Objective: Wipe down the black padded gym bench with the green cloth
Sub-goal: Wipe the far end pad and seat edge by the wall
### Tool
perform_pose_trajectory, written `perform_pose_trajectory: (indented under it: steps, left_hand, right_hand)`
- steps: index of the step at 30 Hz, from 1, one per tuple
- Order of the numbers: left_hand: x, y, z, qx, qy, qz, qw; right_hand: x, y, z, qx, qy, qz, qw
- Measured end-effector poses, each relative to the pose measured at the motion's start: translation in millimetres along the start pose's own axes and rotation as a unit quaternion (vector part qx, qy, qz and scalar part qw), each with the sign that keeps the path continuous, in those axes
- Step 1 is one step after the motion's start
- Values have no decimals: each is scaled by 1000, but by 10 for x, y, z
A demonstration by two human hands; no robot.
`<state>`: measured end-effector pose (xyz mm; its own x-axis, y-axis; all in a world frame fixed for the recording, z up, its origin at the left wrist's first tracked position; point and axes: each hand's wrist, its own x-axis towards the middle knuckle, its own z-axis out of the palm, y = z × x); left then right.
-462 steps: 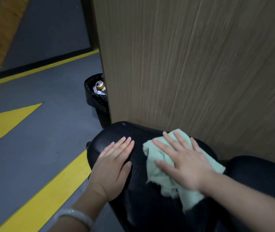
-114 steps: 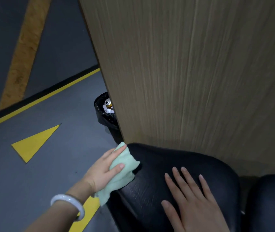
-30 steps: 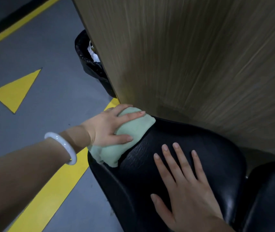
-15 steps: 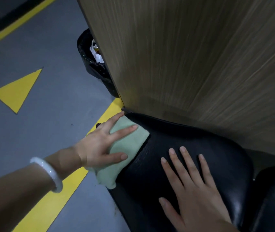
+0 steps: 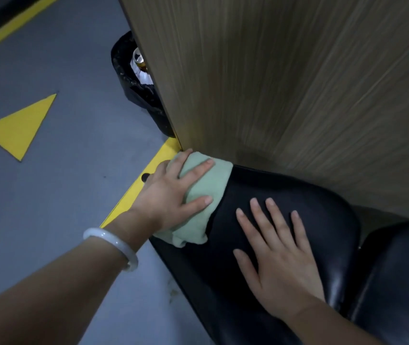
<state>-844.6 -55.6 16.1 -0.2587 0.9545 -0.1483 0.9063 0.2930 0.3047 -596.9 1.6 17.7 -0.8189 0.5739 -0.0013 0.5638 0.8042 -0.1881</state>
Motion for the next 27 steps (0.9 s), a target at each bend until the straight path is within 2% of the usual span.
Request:
perform_pose_trajectory:
  steps: [4,8,16,24,27]
  left_hand:
    - [-323,-65,20,-3,7,16,1000]
    - [-488,-246,58,-38,-16,48,998]
    - [68,-352,-142,-11,-80,135,988]
    - [374,-159,-209,37,-125,120,984]
    - [409,-73,-237,84,-136,144,976]
  right_hand:
    - [-9,-8,8,-10,-18,24,1000]
    - [-3,-20,-8,-6,-17,55,998]
    - [25,-46,68,-17,8,37,999]
    - [26,-54,61,-13,16,44,999]
    - [23,-50,54,-18,3,44,999]
